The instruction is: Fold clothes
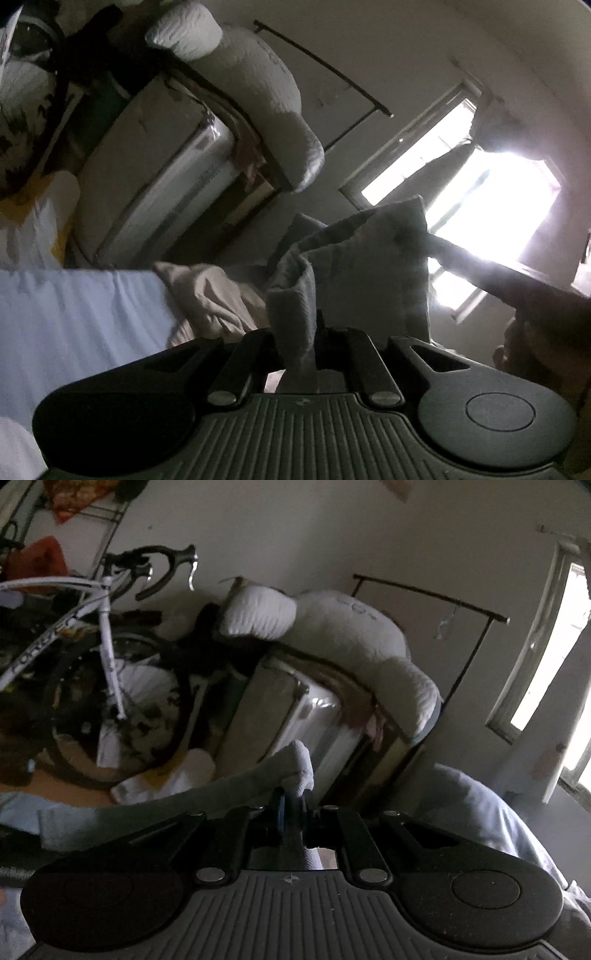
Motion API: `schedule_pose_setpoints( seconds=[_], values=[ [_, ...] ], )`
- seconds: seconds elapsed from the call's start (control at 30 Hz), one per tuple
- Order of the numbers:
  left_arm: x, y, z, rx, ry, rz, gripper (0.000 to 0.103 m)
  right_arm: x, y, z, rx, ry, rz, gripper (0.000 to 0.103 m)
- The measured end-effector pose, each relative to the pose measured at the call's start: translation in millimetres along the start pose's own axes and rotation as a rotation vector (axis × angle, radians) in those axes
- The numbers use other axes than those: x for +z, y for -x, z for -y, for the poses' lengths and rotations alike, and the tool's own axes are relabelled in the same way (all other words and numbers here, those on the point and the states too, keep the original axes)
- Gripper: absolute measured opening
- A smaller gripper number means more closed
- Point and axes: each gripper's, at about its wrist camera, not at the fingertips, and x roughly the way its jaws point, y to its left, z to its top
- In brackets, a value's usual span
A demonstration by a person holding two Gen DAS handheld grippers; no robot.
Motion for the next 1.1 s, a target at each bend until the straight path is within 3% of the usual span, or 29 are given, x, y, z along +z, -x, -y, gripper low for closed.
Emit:
schedule_pose_setpoints(
  seconds=[0.13, 0.5, 0.6, 0.8, 0.87, 0.93, 0.97, 1.1],
  values=[
    [-3, -17, -25, 0.041, 0.019, -0.025, 0.007, -6, -43, -16, -0.024, 0.015, -0.027, 0.01],
    [-58, -97, -99, 0.144, 0.05, -0.226, 0.009, -72, -157, -53, -0.028, 0.032, -0.216, 0.01],
    [-70, -105, -112, 0.172, 0.077, -0.267, 0.012, -87, -175, -67, -0.009, 0.016, -0.265, 0.01],
    [-80, -97, -122, 0.202, 0.106, -0.273, 0.022, -101, -192, -79, 0.013, 0.007, -0.347, 0.016],
    [-76, -97, -122, 0.212, 0.108, -0.264, 0.028, -97, -189, -75, 0.006, -0.032, -0.342, 0.03],
    [-72, -98, -122, 0.243, 0.101, -0.268, 0.039, -87, -173, -65, 0.019, -0.088, -0.299, 0.083],
    [-72, -97, -124, 0.245, 0.106, -0.266, 0.042, -82, -164, -59, 0.027, -0.117, -0.275, 0.087],
    [-66, -78, -133, 0.215, 0.136, -0.211, 0.079, -55, -103, -34, 0.086, -0.214, -0.186, 0.087]
  ],
)
